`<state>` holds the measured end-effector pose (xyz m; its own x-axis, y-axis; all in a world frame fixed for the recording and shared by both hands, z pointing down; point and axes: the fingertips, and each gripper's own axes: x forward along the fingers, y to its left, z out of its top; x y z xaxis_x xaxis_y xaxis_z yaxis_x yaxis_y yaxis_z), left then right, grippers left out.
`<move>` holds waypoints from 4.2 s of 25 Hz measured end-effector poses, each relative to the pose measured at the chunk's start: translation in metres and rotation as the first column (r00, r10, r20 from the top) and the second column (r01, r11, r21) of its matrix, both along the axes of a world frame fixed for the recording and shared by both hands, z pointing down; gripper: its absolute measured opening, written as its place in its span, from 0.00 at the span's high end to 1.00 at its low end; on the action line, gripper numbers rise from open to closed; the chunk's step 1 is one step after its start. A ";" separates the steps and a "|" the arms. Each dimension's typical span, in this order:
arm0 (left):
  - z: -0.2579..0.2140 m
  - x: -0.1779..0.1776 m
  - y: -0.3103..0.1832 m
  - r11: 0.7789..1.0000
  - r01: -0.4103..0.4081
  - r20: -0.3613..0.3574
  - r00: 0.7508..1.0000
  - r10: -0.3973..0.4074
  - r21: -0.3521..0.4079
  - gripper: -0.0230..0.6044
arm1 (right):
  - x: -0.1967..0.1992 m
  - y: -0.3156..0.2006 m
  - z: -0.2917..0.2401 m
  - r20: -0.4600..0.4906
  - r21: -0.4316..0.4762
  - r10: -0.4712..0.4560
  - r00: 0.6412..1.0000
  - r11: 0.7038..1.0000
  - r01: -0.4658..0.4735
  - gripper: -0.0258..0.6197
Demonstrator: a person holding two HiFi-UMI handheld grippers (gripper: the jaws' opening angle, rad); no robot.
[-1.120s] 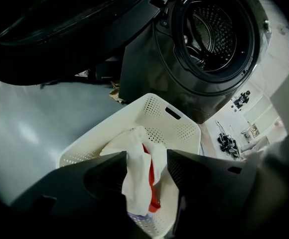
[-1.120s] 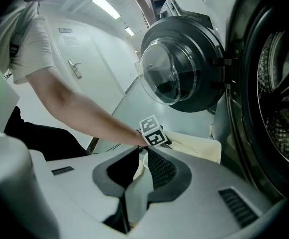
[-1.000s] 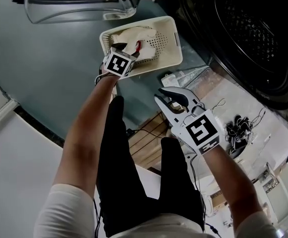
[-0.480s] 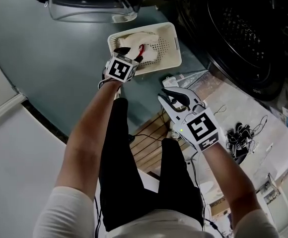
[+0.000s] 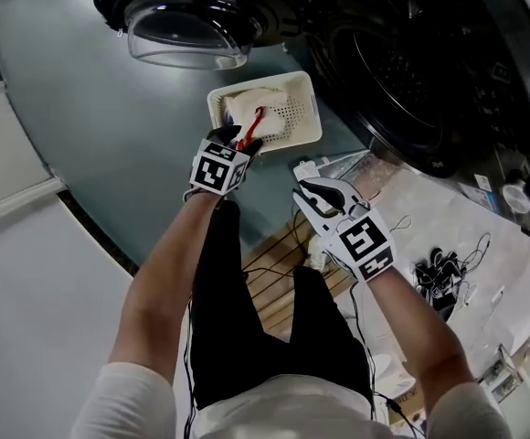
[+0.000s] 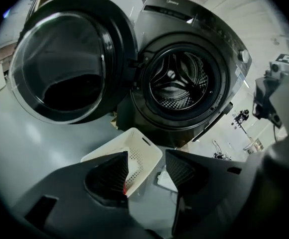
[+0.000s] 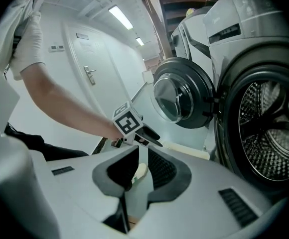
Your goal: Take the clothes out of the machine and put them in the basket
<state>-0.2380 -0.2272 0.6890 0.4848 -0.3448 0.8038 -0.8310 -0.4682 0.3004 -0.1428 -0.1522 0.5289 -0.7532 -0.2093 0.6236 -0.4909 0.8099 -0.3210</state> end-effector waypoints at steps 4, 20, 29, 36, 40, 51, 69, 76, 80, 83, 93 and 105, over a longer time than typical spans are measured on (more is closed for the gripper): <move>-0.062 0.014 0.012 0.998 -0.003 -0.030 1.000 0.005 0.059 0.62 | 0.018 0.001 -0.029 0.014 0.028 0.006 1.000 1.000 -0.007 0.86; -0.285 0.087 0.102 0.976 0.009 -0.187 0.982 0.032 0.217 0.91 | 0.091 0.043 -0.149 0.051 0.091 0.029 0.998 0.995 -0.034 0.86; -0.373 0.136 0.171 0.969 -0.017 -0.238 0.968 0.077 0.247 0.97 | 0.136 0.086 -0.214 0.102 0.127 0.028 0.994 0.991 -0.041 0.86; -0.415 0.167 0.214 0.955 -0.039 -0.240 0.964 0.113 0.293 0.97 | 0.165 0.121 -0.238 0.121 0.140 0.003 0.993 0.990 -0.020 0.87; -0.429 0.182 0.231 0.948 -0.059 -0.220 0.967 0.132 0.313 0.97 | 0.174 0.139 -0.255 0.136 0.160 -0.013 0.991 0.987 -0.009 0.87; -0.458 0.205 0.265 0.934 -0.033 -0.236 0.964 0.124 0.356 0.97 | 0.195 0.174 -0.284 0.171 0.200 0.002 0.985 0.979 -0.037 0.87; -0.461 0.220 0.288 0.933 -0.032 -0.232 0.965 0.123 0.360 0.97 | 0.204 0.201 -0.300 0.182 0.225 -0.022 0.983 0.974 -0.020 0.87; -0.462 0.220 0.293 0.930 -0.031 -0.227 0.966 0.121 0.365 0.97 | 0.206 0.203 -0.303 0.183 0.246 -0.033 0.982 0.969 -0.013 0.87; -0.463 0.220 0.295 0.930 -0.026 -0.228 0.967 0.117 0.367 0.97 | 0.205 0.204 -0.306 0.191 0.258 -0.032 0.981 0.966 -0.019 0.87; -0.462 0.221 0.297 0.930 -0.026 -0.229 0.966 0.117 0.366 0.97 | 0.204 0.206 -0.307 0.189 0.261 -0.035 0.981 0.965 -0.016 0.87; -0.454 0.225 0.302 0.937 -0.036 -0.218 0.969 0.118 0.347 0.97 | 0.207 0.210 -0.296 0.194 0.249 -0.024 0.981 0.968 -0.026 0.87; -0.445 0.219 0.299 0.943 -0.020 -0.206 0.974 0.092 0.331 0.97 | 0.203 0.197 -0.285 0.198 0.231 -0.014 0.980 0.972 -0.033 0.88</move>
